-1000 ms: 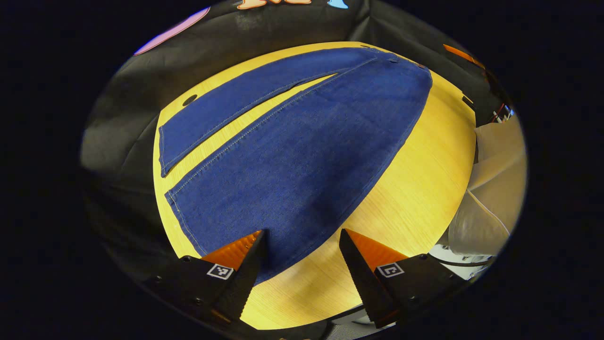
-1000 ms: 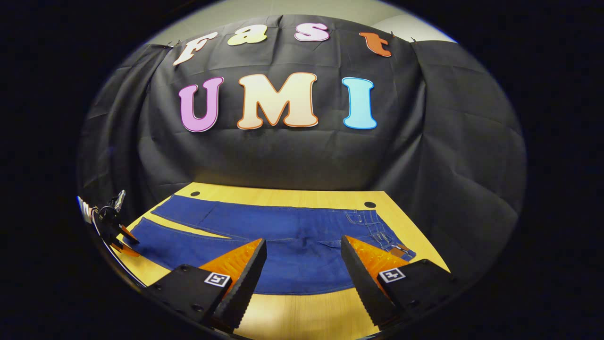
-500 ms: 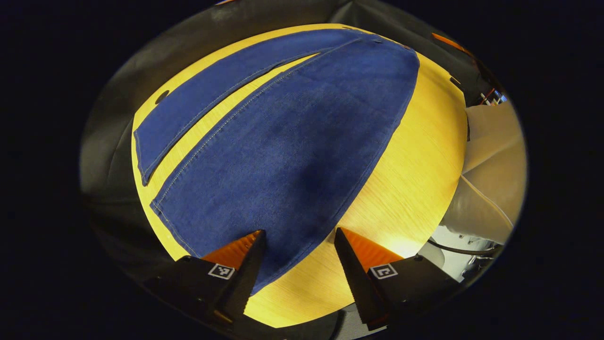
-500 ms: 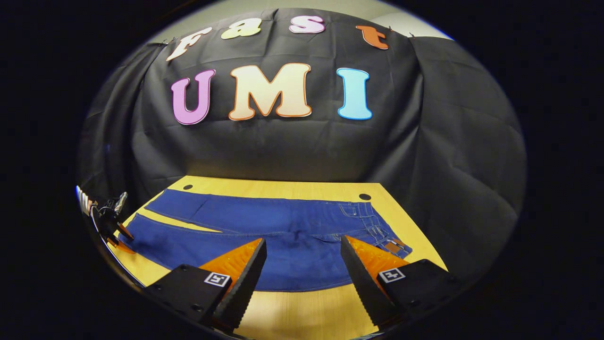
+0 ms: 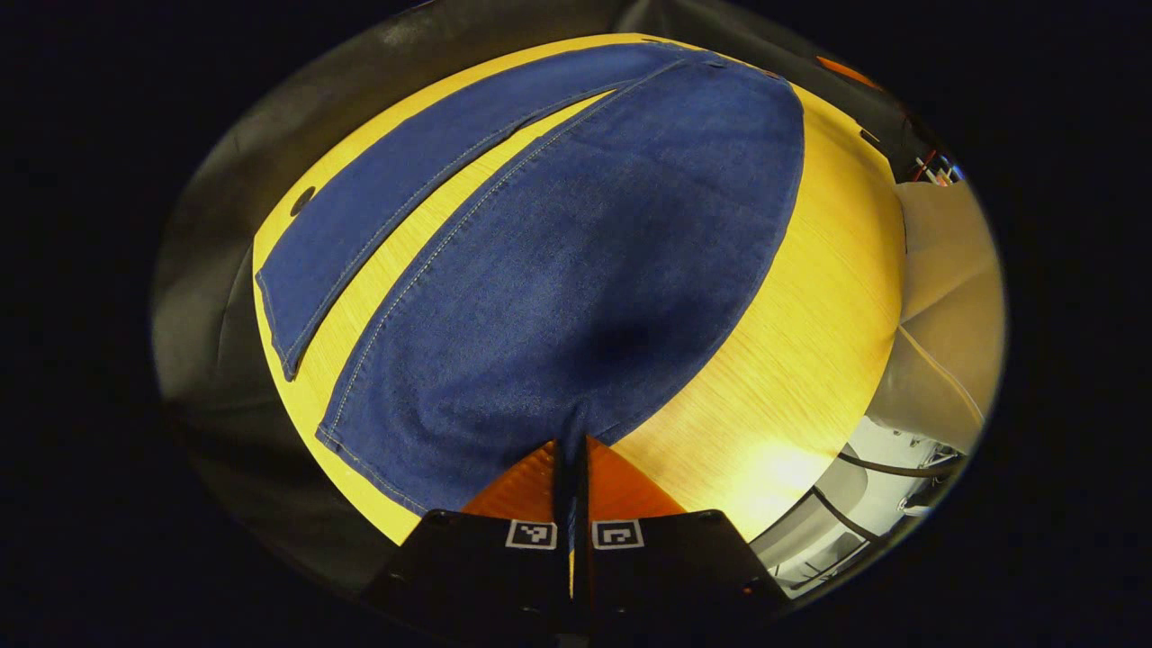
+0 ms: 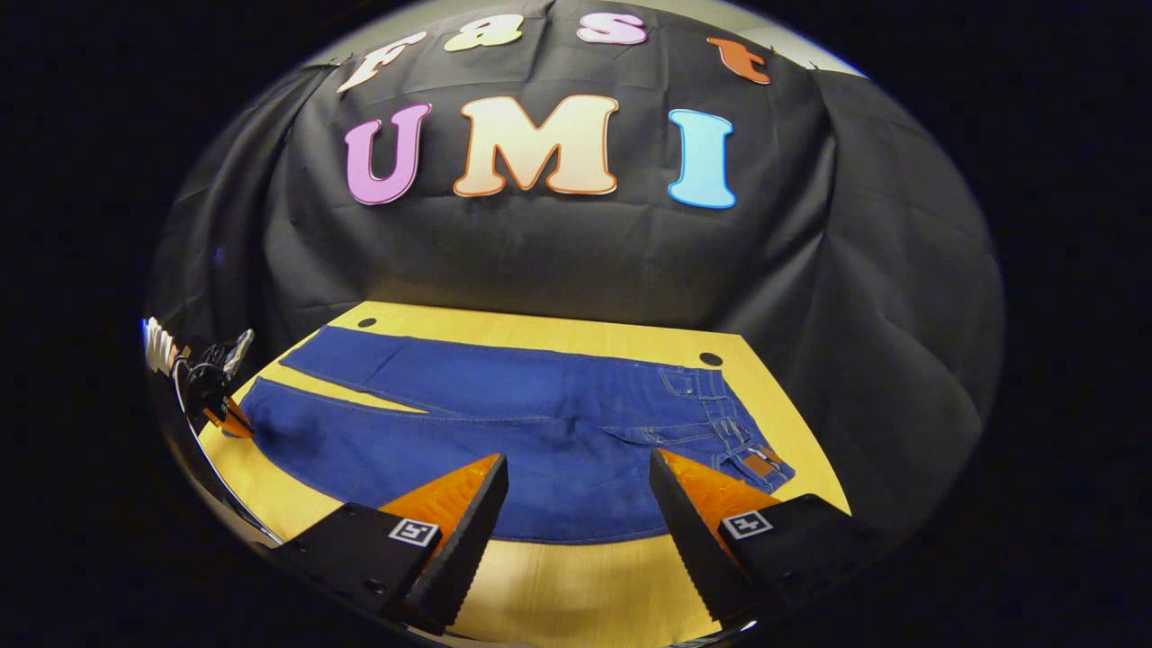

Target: Grasp the waist and the cuffs of the jeans and fold them to make the two legs overlap; first hold the waist and fold one-third of the jeans toward the cuffs, then hold the cuffs and fold the remaining one-third in the same direction to finish folding.

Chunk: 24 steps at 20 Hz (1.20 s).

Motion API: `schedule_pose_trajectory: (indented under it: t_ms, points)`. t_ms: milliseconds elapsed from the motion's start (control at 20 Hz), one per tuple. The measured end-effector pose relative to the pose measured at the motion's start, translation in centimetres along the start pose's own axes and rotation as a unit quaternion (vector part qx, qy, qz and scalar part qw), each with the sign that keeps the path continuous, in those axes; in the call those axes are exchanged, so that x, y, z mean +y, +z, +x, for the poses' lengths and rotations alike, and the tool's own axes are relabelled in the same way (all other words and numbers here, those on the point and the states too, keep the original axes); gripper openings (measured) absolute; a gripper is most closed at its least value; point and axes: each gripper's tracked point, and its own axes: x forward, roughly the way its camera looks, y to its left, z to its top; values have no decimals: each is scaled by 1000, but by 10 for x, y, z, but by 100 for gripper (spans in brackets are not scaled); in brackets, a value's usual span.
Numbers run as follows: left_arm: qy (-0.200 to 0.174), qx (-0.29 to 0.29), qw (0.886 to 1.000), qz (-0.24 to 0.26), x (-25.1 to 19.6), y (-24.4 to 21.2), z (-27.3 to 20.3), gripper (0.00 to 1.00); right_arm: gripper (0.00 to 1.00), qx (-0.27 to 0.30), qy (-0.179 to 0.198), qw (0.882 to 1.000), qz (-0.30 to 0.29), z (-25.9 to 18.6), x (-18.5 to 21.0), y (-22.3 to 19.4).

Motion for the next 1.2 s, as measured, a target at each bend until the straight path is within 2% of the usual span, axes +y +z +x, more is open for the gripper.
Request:
schedule_pose_trajectory:
  t_ms: [50,200,400,550,750,850,1200]
  points:
    - [1,-3,1000,-3,0,-2,1,0,98,7,7,1000,-12,3,-1,-4]
    - [4,1,1000,-26,2,-2,1,0,99,34,30,997,-61,16,-12,-19]
    - [17,8,999,-33,3,-1,4,0,99,85,78,986,-123,30,-28,-48]
    - [33,15,999,-40,2,-2,4,0,99,121,108,971,-177,43,-45,-69]
    - [54,31,997,-42,2,-2,5,0,99,194,139,940,-245,63,-81,-113]
    - [59,34,997,-46,3,-2,5,0,99,224,150,928,-257,71,-91,-129]
    - [62,46,996,-53,4,-2,6,0,99,286,182,903,-262,93,-96,-157]
